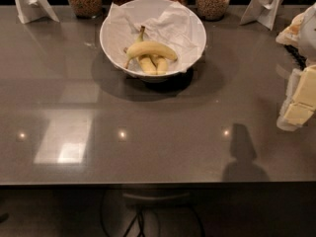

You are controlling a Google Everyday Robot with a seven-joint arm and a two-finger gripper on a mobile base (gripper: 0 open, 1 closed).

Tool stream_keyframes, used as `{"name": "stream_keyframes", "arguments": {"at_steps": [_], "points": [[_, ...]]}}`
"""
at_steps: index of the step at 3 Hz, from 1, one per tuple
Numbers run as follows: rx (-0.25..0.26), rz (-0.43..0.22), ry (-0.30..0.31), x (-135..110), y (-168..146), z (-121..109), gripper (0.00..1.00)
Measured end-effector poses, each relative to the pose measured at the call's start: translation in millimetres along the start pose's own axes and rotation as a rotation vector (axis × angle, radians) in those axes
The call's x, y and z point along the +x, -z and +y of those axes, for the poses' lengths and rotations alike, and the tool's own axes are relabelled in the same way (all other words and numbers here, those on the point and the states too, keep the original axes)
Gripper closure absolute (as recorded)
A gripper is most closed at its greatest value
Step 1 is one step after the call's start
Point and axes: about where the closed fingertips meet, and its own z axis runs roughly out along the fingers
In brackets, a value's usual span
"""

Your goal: Pick banana from white bowl

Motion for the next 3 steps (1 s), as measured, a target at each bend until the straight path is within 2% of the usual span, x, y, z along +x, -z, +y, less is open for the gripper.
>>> {"name": "stream_keyframes", "arguments": {"at_steps": [1,2,3], "points": [[0.0,-0.001,0.0,-0.1,0.0,0.0,0.0],[0.024,-0.049,0.008,-9.9,2.8,-3.2,0.0],[0.06,-0.166,0.006,-33.3,8.3,-12.9,0.0]]}}
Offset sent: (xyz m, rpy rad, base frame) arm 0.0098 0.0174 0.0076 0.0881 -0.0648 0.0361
